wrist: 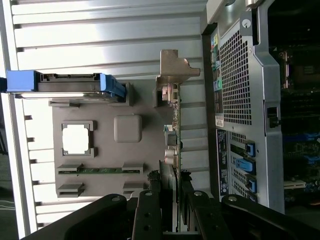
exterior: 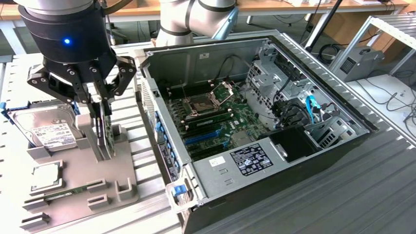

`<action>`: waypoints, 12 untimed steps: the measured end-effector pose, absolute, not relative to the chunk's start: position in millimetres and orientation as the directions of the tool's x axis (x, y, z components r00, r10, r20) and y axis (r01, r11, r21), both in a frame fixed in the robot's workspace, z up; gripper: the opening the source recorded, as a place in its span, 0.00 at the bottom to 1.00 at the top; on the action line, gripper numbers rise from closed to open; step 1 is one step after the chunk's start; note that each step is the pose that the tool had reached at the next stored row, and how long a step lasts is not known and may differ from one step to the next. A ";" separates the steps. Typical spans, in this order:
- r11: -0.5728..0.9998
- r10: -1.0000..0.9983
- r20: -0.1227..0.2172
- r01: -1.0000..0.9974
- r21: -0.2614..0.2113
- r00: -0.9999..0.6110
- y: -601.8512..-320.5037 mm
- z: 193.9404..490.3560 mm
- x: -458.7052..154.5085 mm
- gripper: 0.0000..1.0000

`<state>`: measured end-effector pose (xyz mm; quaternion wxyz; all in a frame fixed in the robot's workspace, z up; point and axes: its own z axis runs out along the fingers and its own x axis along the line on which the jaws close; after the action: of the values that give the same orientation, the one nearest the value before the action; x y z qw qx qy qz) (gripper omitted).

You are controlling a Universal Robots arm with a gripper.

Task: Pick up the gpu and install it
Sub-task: 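Pick up the gpu and move the gpu toward the slot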

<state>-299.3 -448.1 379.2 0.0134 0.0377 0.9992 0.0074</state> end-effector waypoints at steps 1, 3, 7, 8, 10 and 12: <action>0.997 0.076 -0.026 0.075 0.016 -0.997 -448.1 379.5 -299.3 0.26; 0.997 0.076 -0.026 0.075 0.016 -0.997 -448.1 380.0 -299.3 0.26; 0.997 0.076 -0.026 0.075 0.016 -0.997 -448.1 381.0 -299.4 0.26; 0.997 0.076 -0.026 0.075 0.016 -0.997 -448.1 381.2 -299.3 0.26; 0.997 0.075 -0.026 0.075 0.016 -0.997 -448.1 381.7 -299.3 0.26; 0.997 0.076 -0.026 0.075 0.016 -0.997 -448.1 382.2 -299.3 0.26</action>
<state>-299.3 -448.1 382.2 0.0134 0.0377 0.9992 0.0074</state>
